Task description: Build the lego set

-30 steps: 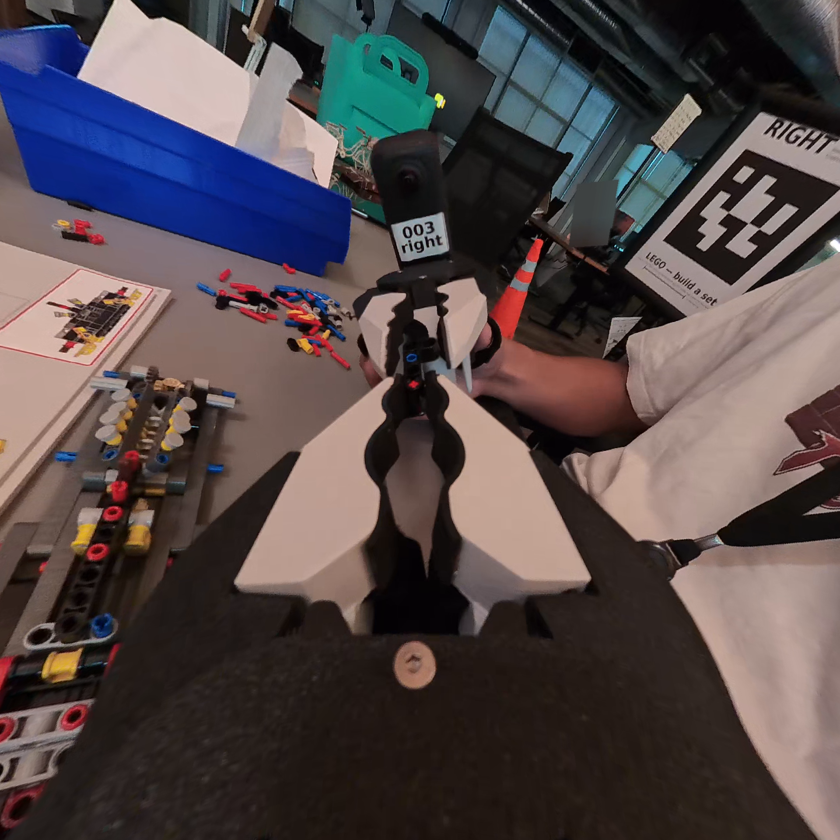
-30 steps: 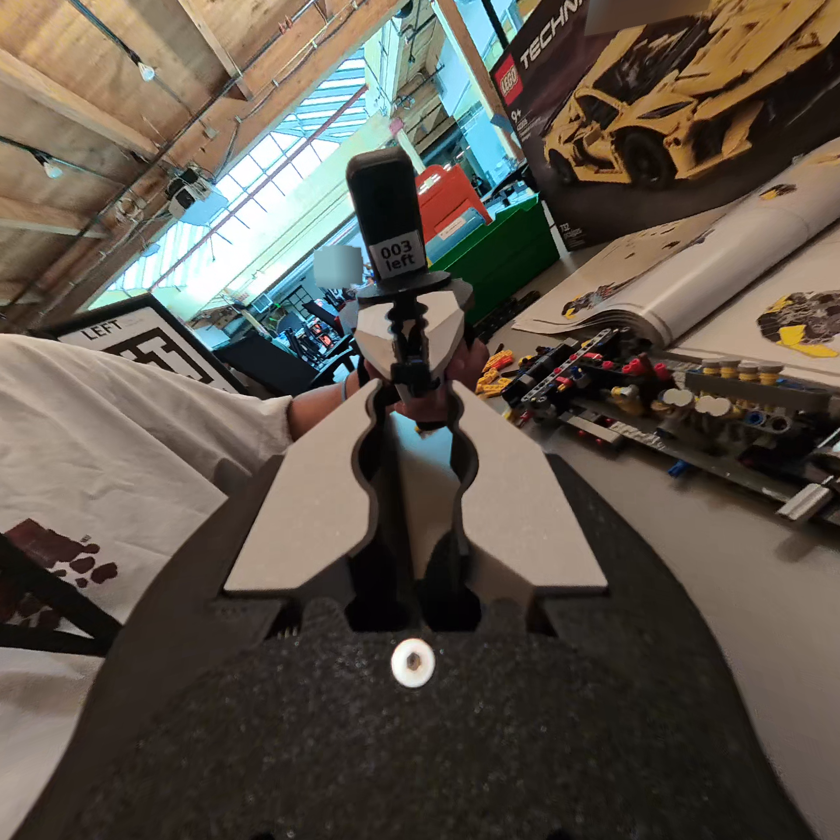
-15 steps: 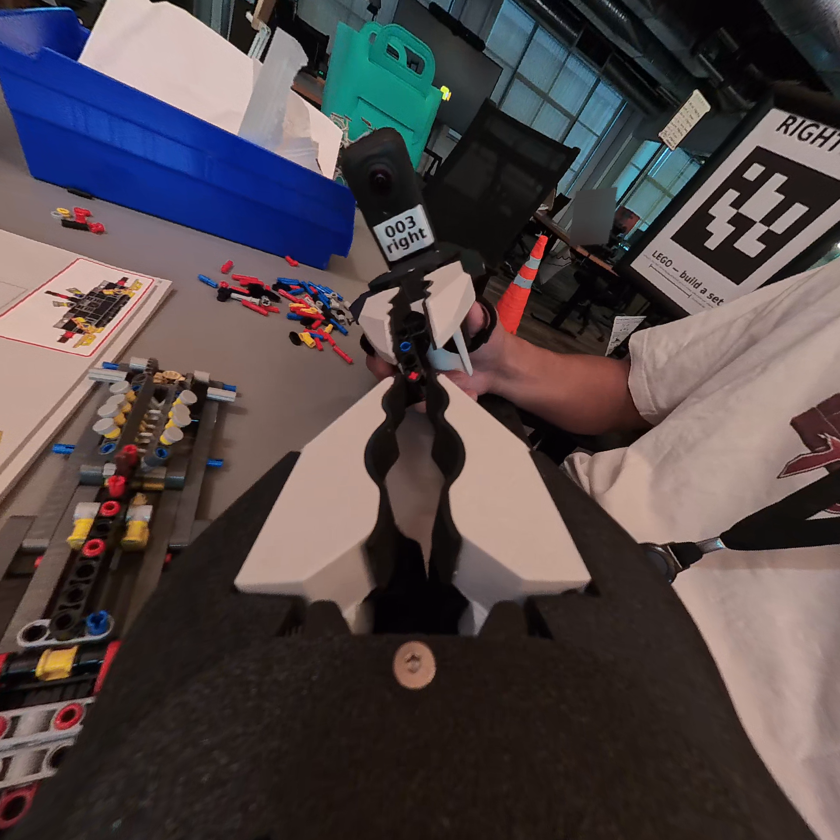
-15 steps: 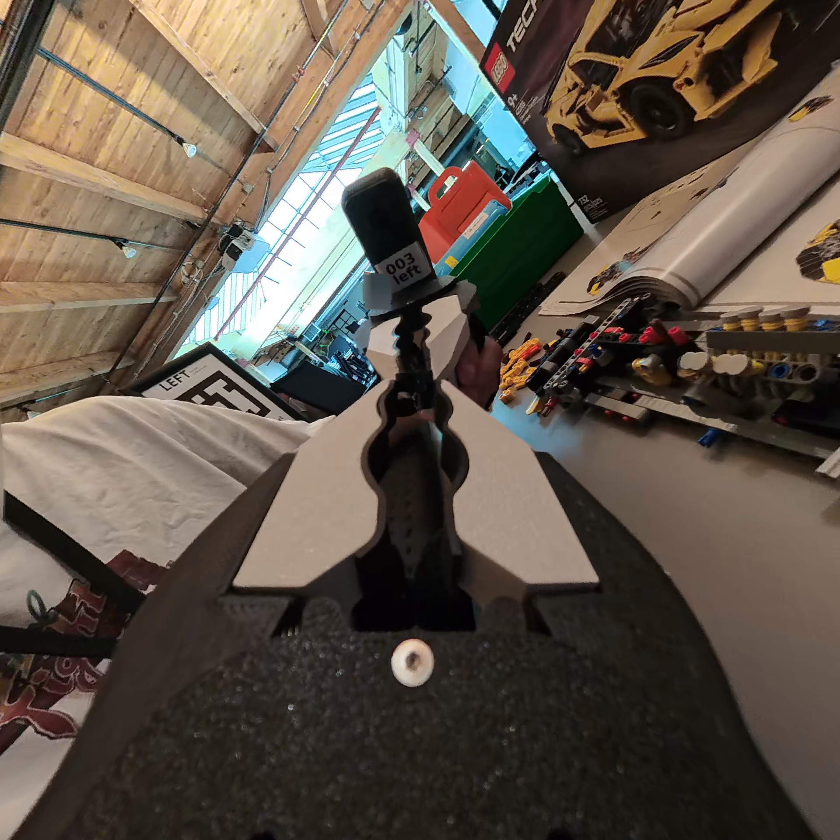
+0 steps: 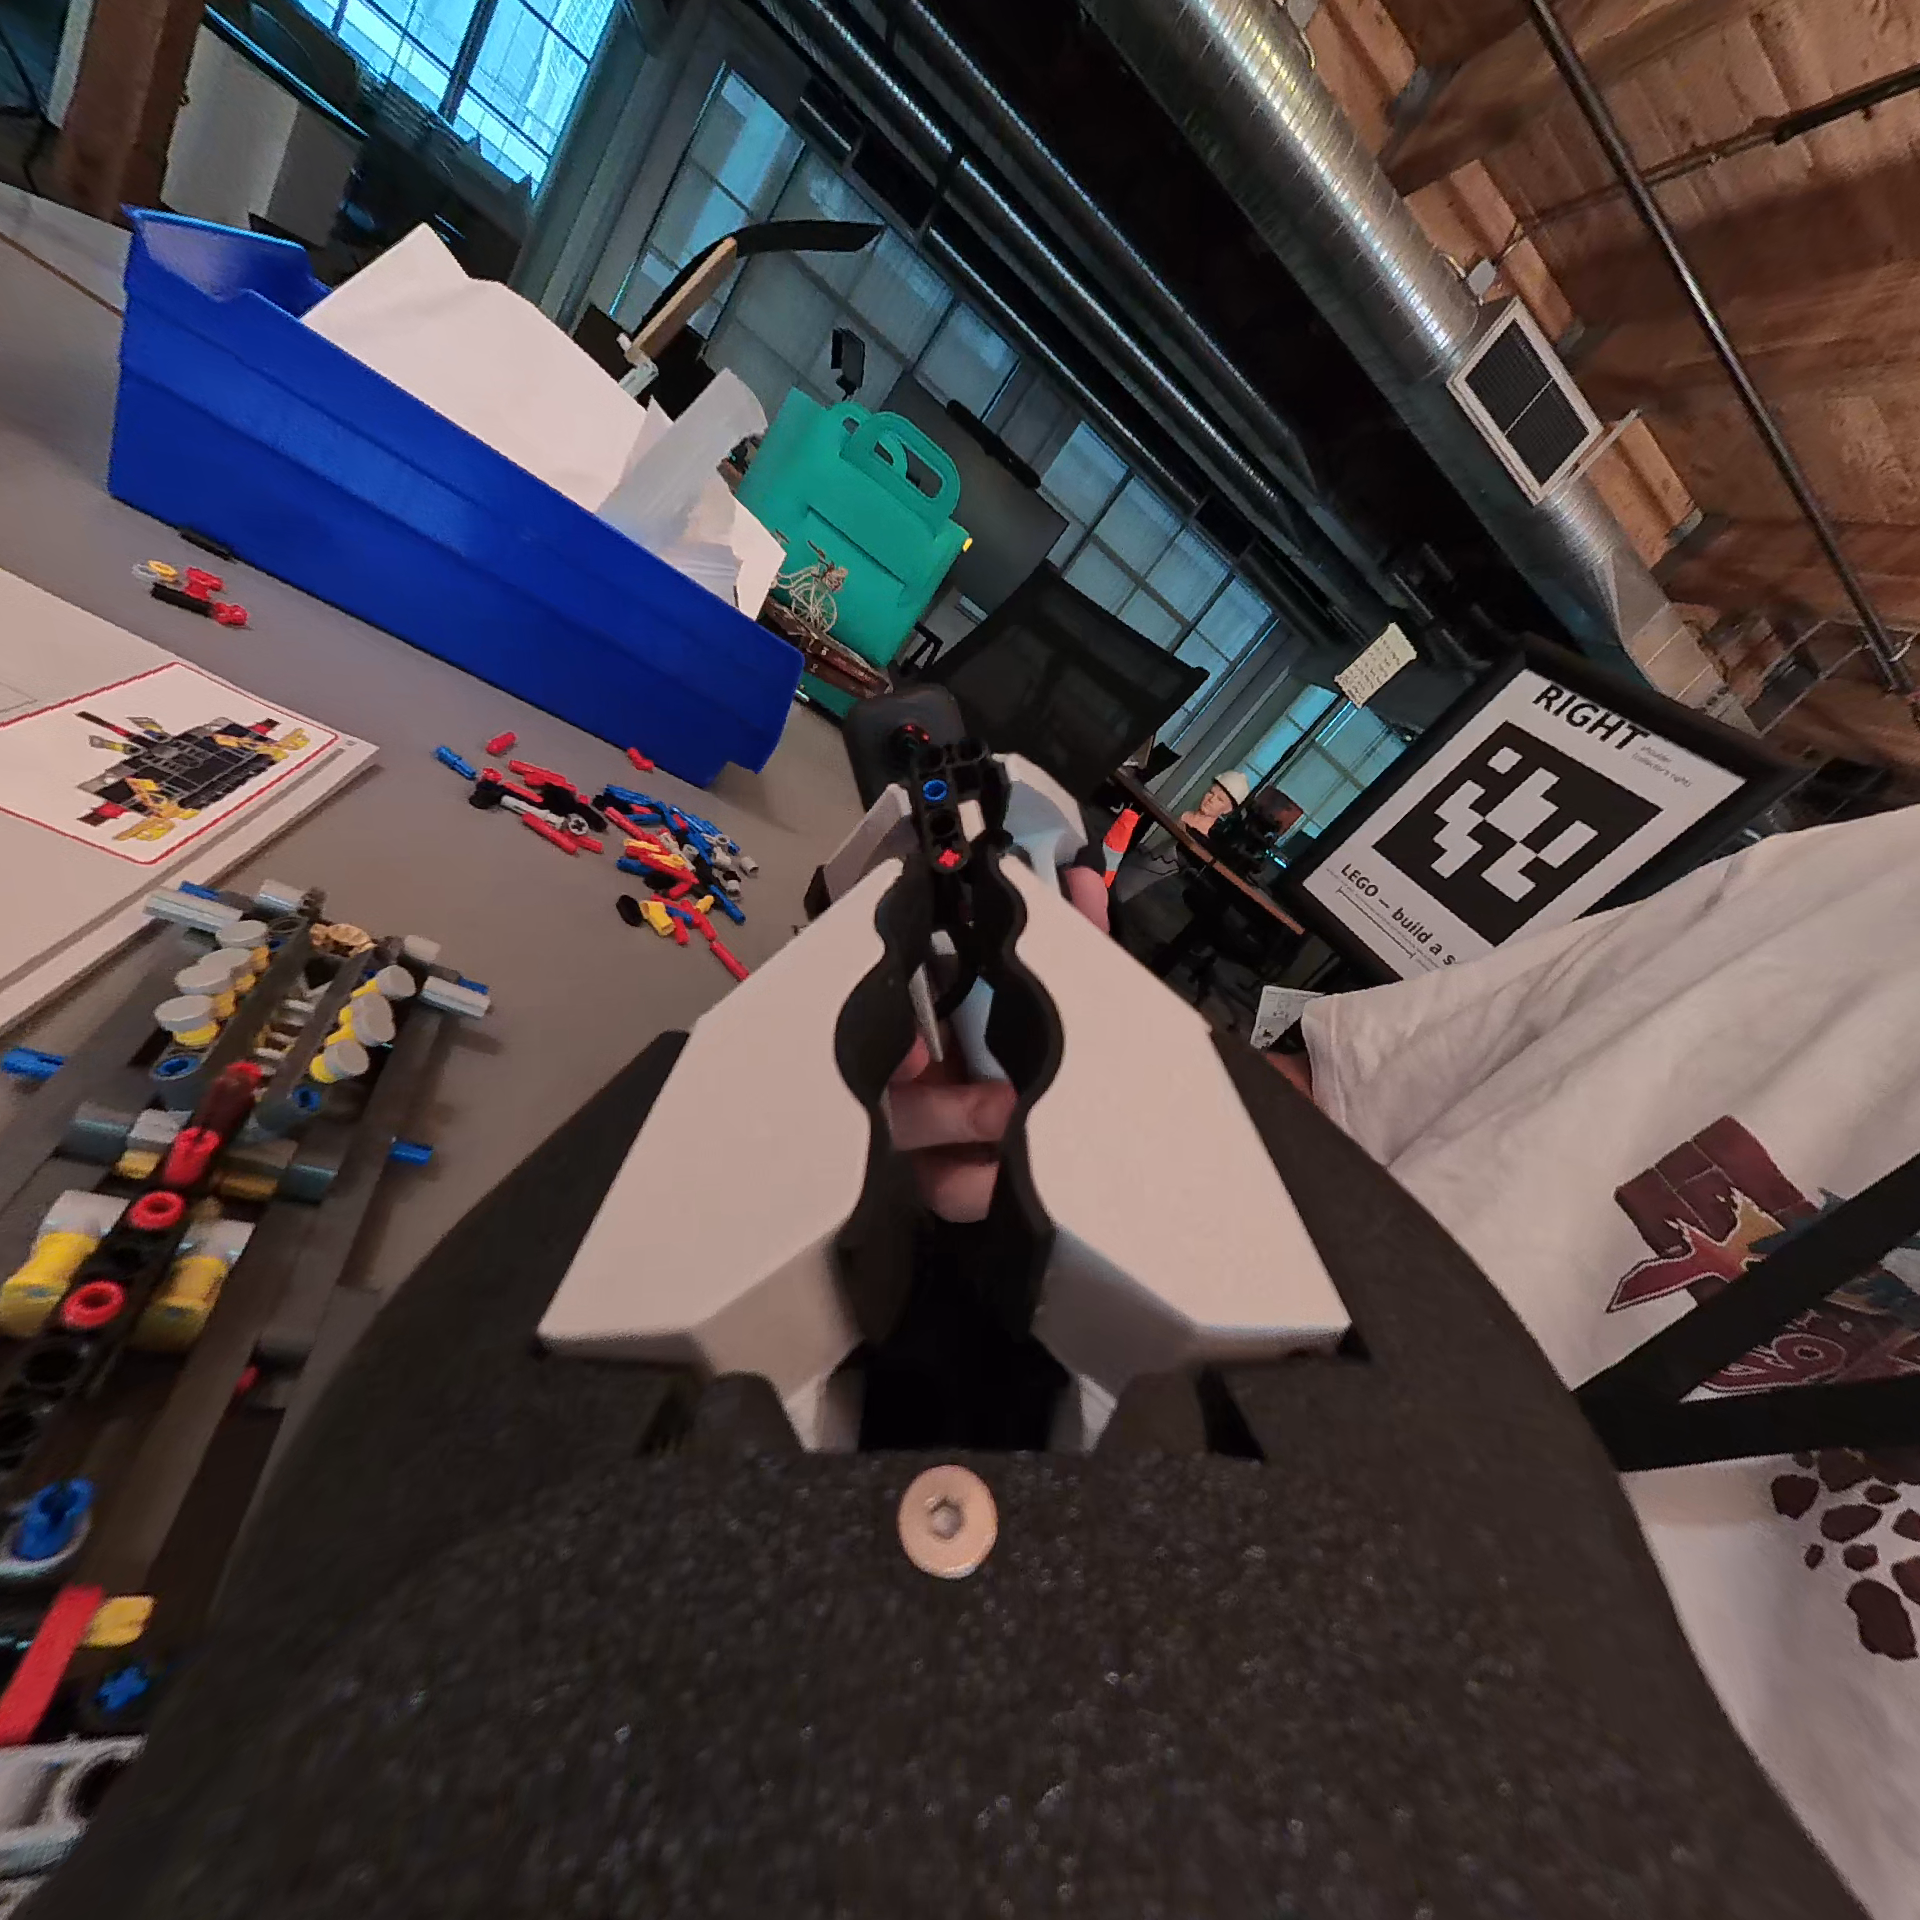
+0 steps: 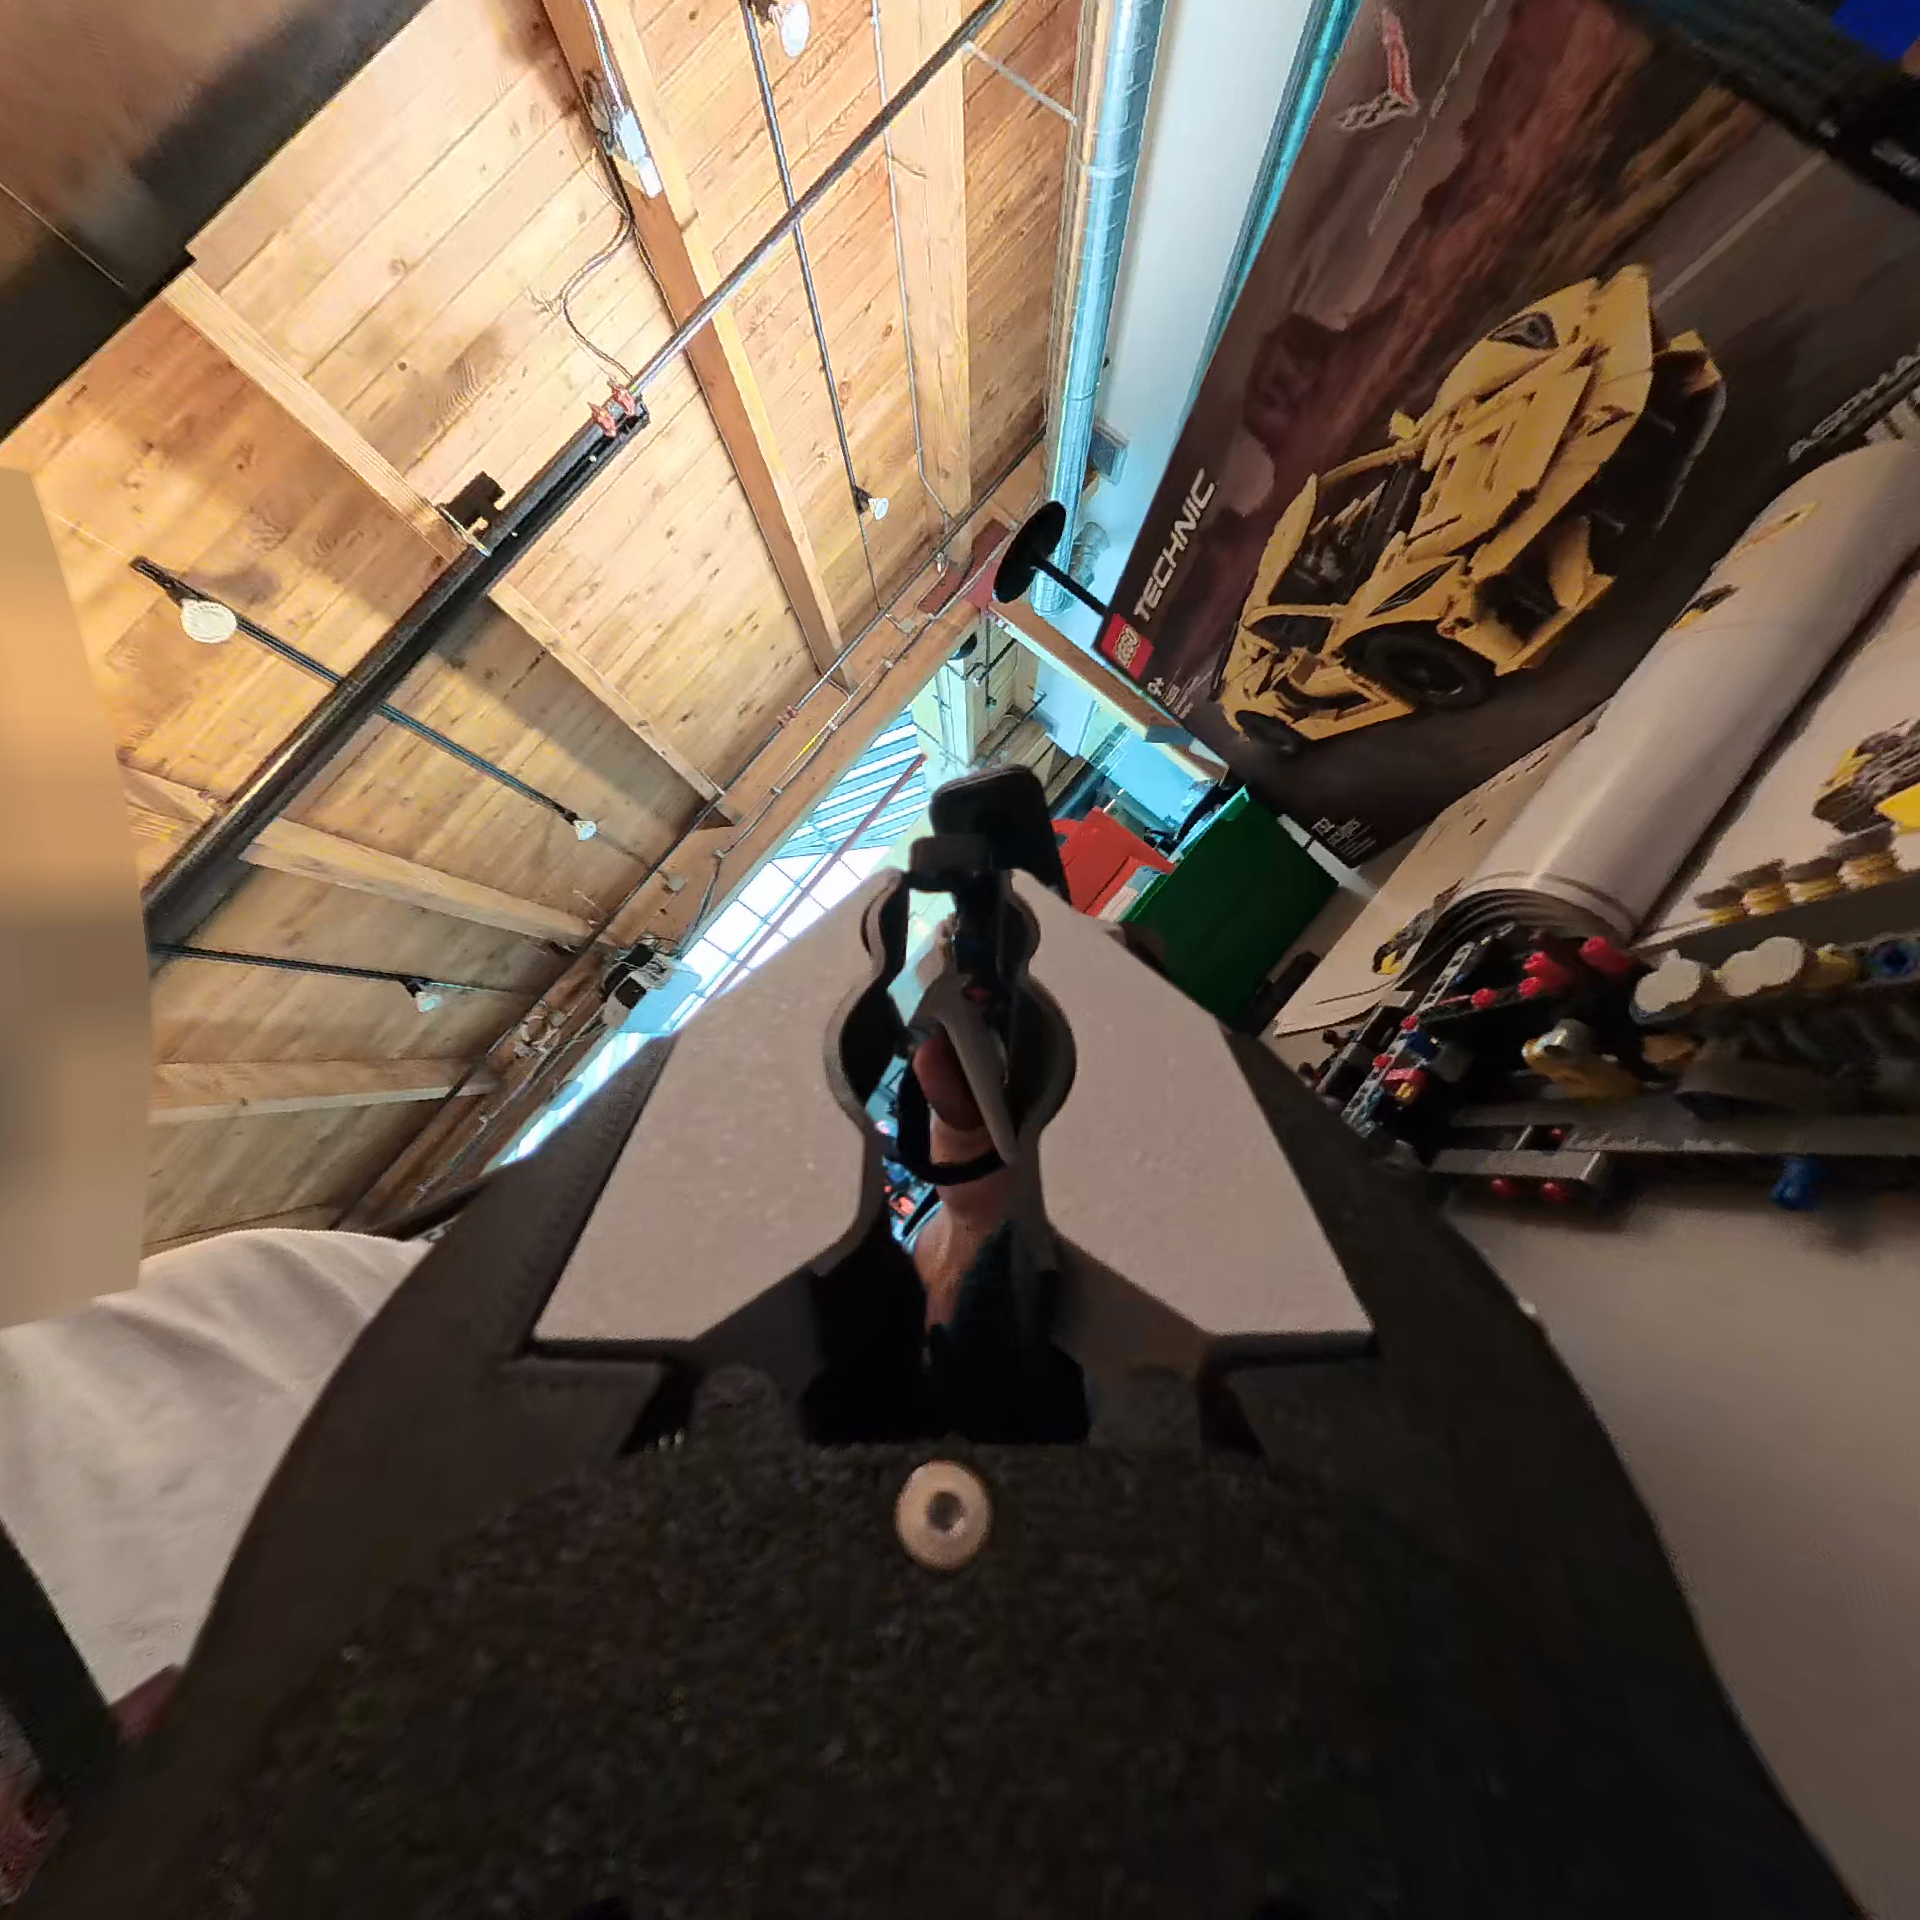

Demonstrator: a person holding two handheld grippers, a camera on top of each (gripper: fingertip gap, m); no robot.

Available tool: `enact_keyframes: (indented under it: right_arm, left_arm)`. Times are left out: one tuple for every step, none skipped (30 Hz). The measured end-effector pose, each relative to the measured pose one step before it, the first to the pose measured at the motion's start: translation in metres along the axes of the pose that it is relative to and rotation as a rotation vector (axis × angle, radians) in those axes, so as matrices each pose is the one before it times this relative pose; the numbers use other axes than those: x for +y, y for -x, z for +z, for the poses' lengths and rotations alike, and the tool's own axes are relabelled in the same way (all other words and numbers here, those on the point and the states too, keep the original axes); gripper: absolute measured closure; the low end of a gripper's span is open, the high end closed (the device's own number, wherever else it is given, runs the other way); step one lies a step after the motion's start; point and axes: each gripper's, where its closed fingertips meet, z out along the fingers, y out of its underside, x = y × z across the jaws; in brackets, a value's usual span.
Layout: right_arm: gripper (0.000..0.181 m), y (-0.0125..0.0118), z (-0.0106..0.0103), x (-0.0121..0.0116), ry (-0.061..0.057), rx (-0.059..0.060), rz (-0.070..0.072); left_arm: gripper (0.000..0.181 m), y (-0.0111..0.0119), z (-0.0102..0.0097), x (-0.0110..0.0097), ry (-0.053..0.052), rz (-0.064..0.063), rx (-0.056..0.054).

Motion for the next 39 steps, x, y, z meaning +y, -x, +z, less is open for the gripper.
enact_keyframes:
  right_arm:
    - [0.167,0.00024,0.00022,-0.00046,-0.0049,0.0032,-0.0138]
    - [0.167,-0.00065,-0.00013,-0.00035,-0.0029,0.0053,-0.002]
    - [0.167,-0.00052,-0.00041,-0.00048,-0.0038,0.0001,0.0038]
    - [0.167,0.00014,-0.00005,-0.00033,-0.0021,-0.0041,0.0057]
    - [0.167,-0.00083,-0.00002,-0.00045,-0.0021,0.0042,0.0024]
    - [0.169,-0.00132,-0.00001,0.00033,0.0021,0.0093,-0.0069]
    - [0.171,-0.0007,0.00043,0.00155,0.0095,0.0081,-0.0076]
    - [0.171,0.00043,0.00065,0.00114,0.0062,-0.0001,-0.005]
    - [0.17,0.00013,0.0002,-0.00059,-0.0034,0.0028,-0.0068]
    - [0.171,0.00016,-0.00023,-0.00159,-0.009,0.0018,-0.0108]
    - [0.171,-0.00008,-0.00024,-0.00061,-0.0016,0.0007,-0.0063]
    - [0.171,0.00103,-0.00014,-0.00055,-0.0012,-0.0056,0.0019]
    - [0.171,0.00183,0.00025,0.00003,0.0009,-0.0095,0.0011]
    - [0.172,0.00023,0.00035,0.0,-0.0036,0.0028,-0.0069]
    - [0.175,-0.0015,-0.00007,0.00019,0.0004,0.0127,-0.0149]
    - [0.175,0.0005,0.00009,0.00001,0.0017,0.0019,-0.01]
    - [0.175,0.0003,0.00017,-0.00015,-0.0009,0.001,-0.0024]
    - [0.175,-0.00015,0.00003,-0.00043,-0.0047,0.002,-0.0031]
    - [0.175,-0.00041,-0.00026,-0.00028,-0.0035,0.0042,-0.0037]
    - [0.176,0.0002,-0.00008,-0.00043,-0.0067,0.0006,-0.0019]
    - [0.176,0.00007,-0.00002,-0.00032,-0.0062,-0.0023,0.0008]
    - [0.175,-0.00026,-0.00007,-0.00015,-0.003,-0.0029,-0.0009]
    - [0.175,-0.00037,-0.00023,0.0003,0.0031,-0.0007,-0.0072]
    - [0.175,0.00055,-0.00066,0.00053,0.0117,-0.0028,-0.0119]
    - [0.175,0.00063,-0.00064,0.00022,0.0081,-0.0034,-0.0201]
    - [0.175,-0.0001,-0.00045,-0.00013,0.0005,0.002,-0.0209]
    - [0.175,0.00025,-0.00044,-0.00011,0.0003,-0.0004,-0.009]
    - [0.175,0.00059,-0.00042,-0.00014,0.0014,-0.0051,0.0058]
    - [0.175,0.00062,-0.00017,-0.00018,0.0004,-0.0064,0.0121]
    - [0.175,0.00016,-0.00029,-0.00047,-0.0003,-0.0015,0.0037]
    - [0.175,0.00004,-0.00056,-0.00169,-0.0034,0.0037,-0.0111]
    - [0.175,0.00017,-0.00069,-0.00173,-0.0008,0.0059,-0.0163]
    - [0.175,-0.00142,-0.00082,-0.00152,0.0044,0.0166,-0.0217]
    - [0.175,-0.00217,-0.00135,-0.00239,0.0025,0.0199,-0.0229]
    - [0.175,-0.00256,-0.00176,-0.0034,0.0013,0.0229,-0.0294]
    - [0.176,-0.00305,-0.00223,-0.00441,0.006,0.0284,-0.0481]
    - [0.176,-0.00324,-0.00255,-0.00508,0.0093,0.0338,-0.0642]
    - [0.175,-0.00282,-0.00254,-0.00453,0.0125,0.0335,-0.0735]
    - [0.175,-0.00156,-0.00211,-0.00312,0.0187,0.0266,-0.0756]
  left_arm:
    - [0.176,-0.00006,0.00037,-0.00036,-0.0049,-0.0053,0.0019]
    - [0.176,0.00047,0.00026,-0.00027,-0.0049,-0.004,-0.001]
    - [0.176,0.00034,0.00041,-0.00018,-0.0045,-0.0028,-0.0007]
    - [0.176,0.00014,0.00038,-0.00002,-0.0046,-0.0057,0.0023]
    - [0.176,0.00067,0.00009,-0.00139,-0.0135,-0.0106,0.0002]
    - [0.176,0.00034,-0.00013,-0.00222,-0.0184,-0.0153,0.0039]
    - [0.176,-0.00053,0.00011,-0.00164,-0.0128,-0.0195,0.0115]
    - [0.176,0.00031,0.00019,-0.00118,-0.0088,-0.0141,0.0037]
    - [0.176,0.00033,0.00037,0.00044,0.002,0.0003,-0.0013]
    - [0.176,-0.00036,0.00092,0.00248,0.0153,0.0113,-0.0012]
    - [0.176,-0.0001,0.00075,0.00124,0.0066,0.0138,-0.007]
    - [0.176,-0.00087,0.00044,-0.00023,-0.0016,0.0049,-0.0008]
    - [0.176,-0.00157,0.00031,-0.00038,-0.0009,-0.0028,0.0069]
    - [0.176,-0.00065,0.00001,-0.00056,-0.0025,-0.0004,0.0013]
    - [0.176,0.00003,-0.00006,-0.00032,-0.0018,0.003,-0.0031]
    - [0.176,-0.00029,0.00012,0.0,0.0008,0.0026,0.0001]
    - [0.176,-0.00016,0.0001,-0.00019,-0.0003,-0.0003,0.0013]
    - [0.176,0.00018,0.00022,-0.0002,-0.0013,-0.0011,-0.0004]
    - [0.176,0.00025,0.00057,0.00008,-0.0011,-0.0004,-0.0007]
    - [0.176,-0.00008,0.00055,0.0,-0.0011,0.0004,0.0004]
    - [0.176,-0.00001,0.00039,-0.00017,-0.0003,0.0037,-0.0008]
    - [0.176,0.00024,0.00021,0.00007,0.0021,0.0074,-0.0045]
    - [0.176,0.00036,0.00015,0.00027,0.0047,0.0095,-0.0049]
    - [0.176,-0.00044,0.00037,0.0006,0.0054,0.0081,-0.0004]
    - [0.176,-0.00033,0.00058,0.00034,0.0026,0.0053,-0.0026]
    - [0.176,0.00029,0.0005,0.00013,0.001,0.0057,-0.0074]
    - [0.176,0.00003,0.00045,0.00017,0.0019,0.007,-0.0054]
    - [0.176,-0.00051,0.00045,0.00005,0.0034,0.0083,-0.0014]
    - [0.176,-0.0007,0.00022,-0.00016,0.0041,0.0115,-0.0018]
    - [0.175,0.00024,0.00012,-0.00017,0.005,0.0159,-0.0079]
    - [0.172,0.00119,-0.0003,-0.00013,0.005,0.0199,-0.0153]
    - [0.169,0.00193,-0.00075,-0.00024,0.0049,0.0231,-0.0194]
    - [0.166,0.00214,-0.00126,-0.00038,0.0035,0.0254,-0.0188]
    - [0.164,0.00219,-0.00179,-0.0005,0.0031,0.0258,-0.0192]
    - [0.162,0.00258,-0.00179,0.00022,0.0081,0.0284,-0.0223]
    - [0.162,0.00289,-0.00158,0.00157,0.0181,0.0337,-0.0256]
    - [0.161,0.0025,-0.00109,0.00338,0.0307,0.0404,-0.0257]
    - [0.16,0.00182,-0.00037,0.00562,0.046,0.0487,-0.0254]
    - [0.16,0.00042,0.00121,0.00963,0.0714,0.0583,-0.022]
